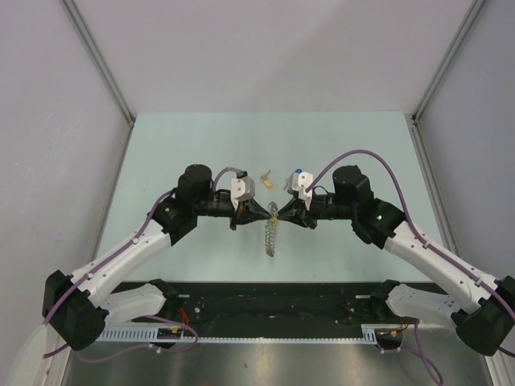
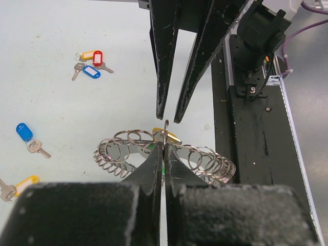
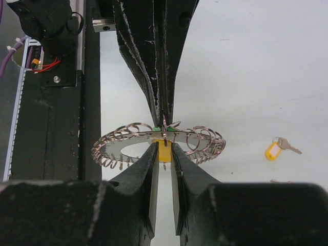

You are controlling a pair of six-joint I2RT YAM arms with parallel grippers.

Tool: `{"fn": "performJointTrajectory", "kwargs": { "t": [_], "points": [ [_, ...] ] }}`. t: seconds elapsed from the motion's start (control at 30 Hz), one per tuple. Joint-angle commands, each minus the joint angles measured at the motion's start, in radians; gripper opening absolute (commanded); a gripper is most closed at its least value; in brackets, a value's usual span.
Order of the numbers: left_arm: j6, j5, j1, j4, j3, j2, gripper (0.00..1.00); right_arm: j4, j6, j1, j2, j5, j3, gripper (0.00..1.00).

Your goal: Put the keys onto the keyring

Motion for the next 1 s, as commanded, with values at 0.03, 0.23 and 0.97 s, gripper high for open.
{"fn": "performJointTrajectory", "kwargs": {
  "t": [0.03, 0.23, 0.97],
  "points": [
    [-0.014, 0.040, 0.005, 0.063, 0.012, -0.015, 0.00, 0.053, -0.002, -0.006, 0.012, -0.025, -0.004, 0.19],
    [-0.016, 0.048, 0.005, 0.063, 0.013, -0.016, 0.00, 0.065, 0.000, -0.010, 0.019, -0.035, -0.002, 0.19],
    [0.001, -0.041, 0.000, -0.060, 0.068, 0.025, 0.00, 0.028, -0.026, 0.071, -0.005, 0.079, 0.009, 0.00]
  ]
}}
